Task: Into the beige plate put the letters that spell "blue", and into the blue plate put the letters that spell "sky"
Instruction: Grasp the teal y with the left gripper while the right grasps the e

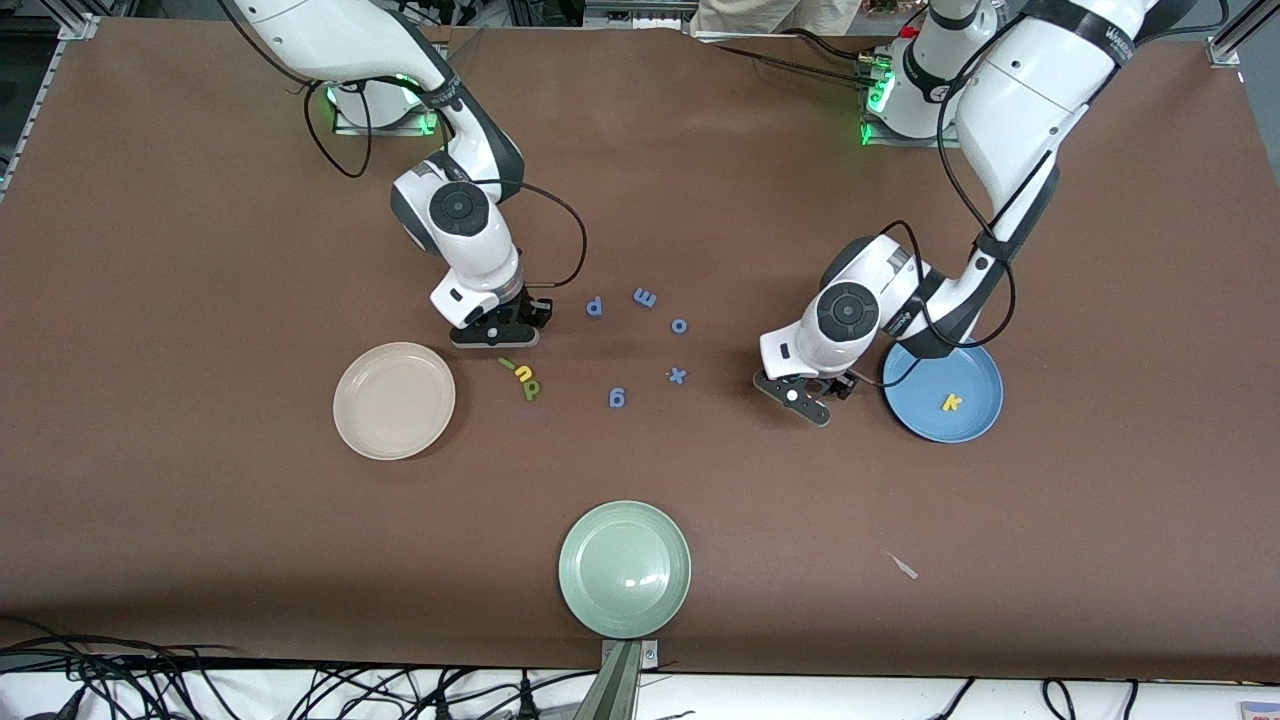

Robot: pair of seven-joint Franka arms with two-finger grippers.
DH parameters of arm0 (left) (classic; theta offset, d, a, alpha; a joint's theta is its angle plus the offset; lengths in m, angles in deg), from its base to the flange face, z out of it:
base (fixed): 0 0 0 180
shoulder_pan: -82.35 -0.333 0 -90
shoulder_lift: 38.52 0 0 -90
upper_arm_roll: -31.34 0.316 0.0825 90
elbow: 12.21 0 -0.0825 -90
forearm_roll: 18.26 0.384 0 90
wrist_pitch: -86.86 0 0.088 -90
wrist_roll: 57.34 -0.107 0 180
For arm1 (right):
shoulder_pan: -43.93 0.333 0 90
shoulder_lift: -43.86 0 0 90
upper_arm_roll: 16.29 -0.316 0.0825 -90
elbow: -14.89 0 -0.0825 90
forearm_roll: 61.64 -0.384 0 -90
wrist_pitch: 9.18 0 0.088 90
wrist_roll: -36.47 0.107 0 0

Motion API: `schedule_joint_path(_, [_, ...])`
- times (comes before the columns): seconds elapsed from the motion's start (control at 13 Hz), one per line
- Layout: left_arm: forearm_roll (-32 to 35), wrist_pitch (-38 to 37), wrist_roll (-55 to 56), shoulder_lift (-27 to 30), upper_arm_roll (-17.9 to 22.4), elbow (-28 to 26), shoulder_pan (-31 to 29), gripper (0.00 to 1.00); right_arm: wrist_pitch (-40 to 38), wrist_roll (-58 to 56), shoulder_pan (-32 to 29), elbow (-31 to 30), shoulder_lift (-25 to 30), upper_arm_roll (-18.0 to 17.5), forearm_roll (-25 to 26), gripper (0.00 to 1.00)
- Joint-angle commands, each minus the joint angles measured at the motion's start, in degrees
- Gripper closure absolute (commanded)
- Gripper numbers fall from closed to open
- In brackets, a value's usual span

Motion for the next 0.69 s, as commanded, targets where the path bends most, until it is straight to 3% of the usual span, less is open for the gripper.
schedule_joint_path(0.0, [1.99,1.44,-0.35,-0.08,-0.4,-0.89,-0.79,0.37,-1.21,0.68,-0.03,-0.17,0.36,-0.09,0.62,0.66])
schedule_joint_path(0.15, [1.99,1.44,-0.35,0.01,-0.4,-0.89,-0.88,0.66,-0.6,2.0,-0.03,-0.34,0.01,-0.18,0.7,0.64])
schedule_joint_path(0.31, [1.99,1.09,-0.43,0.36,-0.4,-0.89,-0.79,0.78,0.36,3.22,0.32,-0.52,-0.78,-0.36,0.7,0.64])
schedule_joint_path(0.62, [1.99,-2.06,-0.96,3.16,-0.32,-0.37,-0.8,0.79,1.25,4.2,1.29,-0.52,-1.49,-0.36,0.79,0.63])
